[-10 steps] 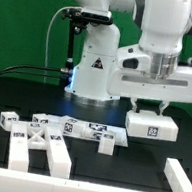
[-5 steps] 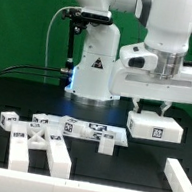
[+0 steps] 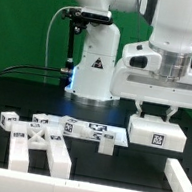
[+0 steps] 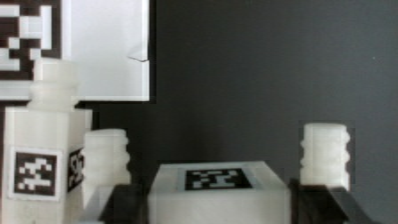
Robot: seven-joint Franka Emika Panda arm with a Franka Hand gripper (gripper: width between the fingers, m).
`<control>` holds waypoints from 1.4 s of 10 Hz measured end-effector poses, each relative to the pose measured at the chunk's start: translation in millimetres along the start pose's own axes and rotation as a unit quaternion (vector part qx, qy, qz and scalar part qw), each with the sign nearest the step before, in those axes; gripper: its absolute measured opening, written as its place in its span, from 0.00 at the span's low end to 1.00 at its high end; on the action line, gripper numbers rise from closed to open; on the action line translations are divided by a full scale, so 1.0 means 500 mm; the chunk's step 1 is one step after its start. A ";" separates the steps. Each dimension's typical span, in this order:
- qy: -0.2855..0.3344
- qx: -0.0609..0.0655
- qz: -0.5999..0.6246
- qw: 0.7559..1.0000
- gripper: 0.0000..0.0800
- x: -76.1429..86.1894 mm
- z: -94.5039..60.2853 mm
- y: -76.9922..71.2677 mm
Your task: Assemble chair
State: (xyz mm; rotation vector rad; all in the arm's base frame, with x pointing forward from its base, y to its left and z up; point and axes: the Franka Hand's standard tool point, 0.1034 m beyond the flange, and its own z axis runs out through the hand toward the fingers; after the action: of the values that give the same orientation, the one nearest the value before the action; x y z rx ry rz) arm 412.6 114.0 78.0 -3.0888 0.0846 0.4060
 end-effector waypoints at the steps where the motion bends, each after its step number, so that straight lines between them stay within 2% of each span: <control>1: 0.000 0.000 -0.013 1.000 0.46 0.001 0.001 0.003; 2: -0.003 0.001 -0.040 0.999 0.46 0.019 0.003 0.026; 3: -0.001 0.003 -0.047 0.999 0.46 0.061 -0.005 0.053; 5: 0.012 0.002 -0.193 0.981 0.46 0.123 -0.016 0.079; 6: 0.020 0.000 -0.259 0.966 0.46 0.126 -0.015 0.074; 8: 0.018 -0.001 -0.297 0.955 0.46 0.125 -0.013 0.079; 10: 0.018 -0.003 -0.372 0.928 0.46 0.128 -0.011 0.087; 11: 0.029 -0.013 -0.437 0.899 0.46 0.161 -0.011 0.107; 12: 0.034 -0.021 -0.511 0.858 0.46 0.190 -0.020 0.118; 13: 0.036 -0.034 -0.583 0.811 0.46 0.220 -0.038 0.116; 14: 0.034 -0.036 -0.604 0.796 0.46 0.216 -0.033 0.120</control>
Offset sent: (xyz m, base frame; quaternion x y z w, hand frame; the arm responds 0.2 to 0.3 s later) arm 0.0643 -0.0253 -0.0055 0.0456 -0.0141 -0.1695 0.9844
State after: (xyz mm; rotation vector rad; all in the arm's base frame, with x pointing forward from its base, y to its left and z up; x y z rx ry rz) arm 517.7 48.3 65.1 -2.4625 -1.7667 0.1919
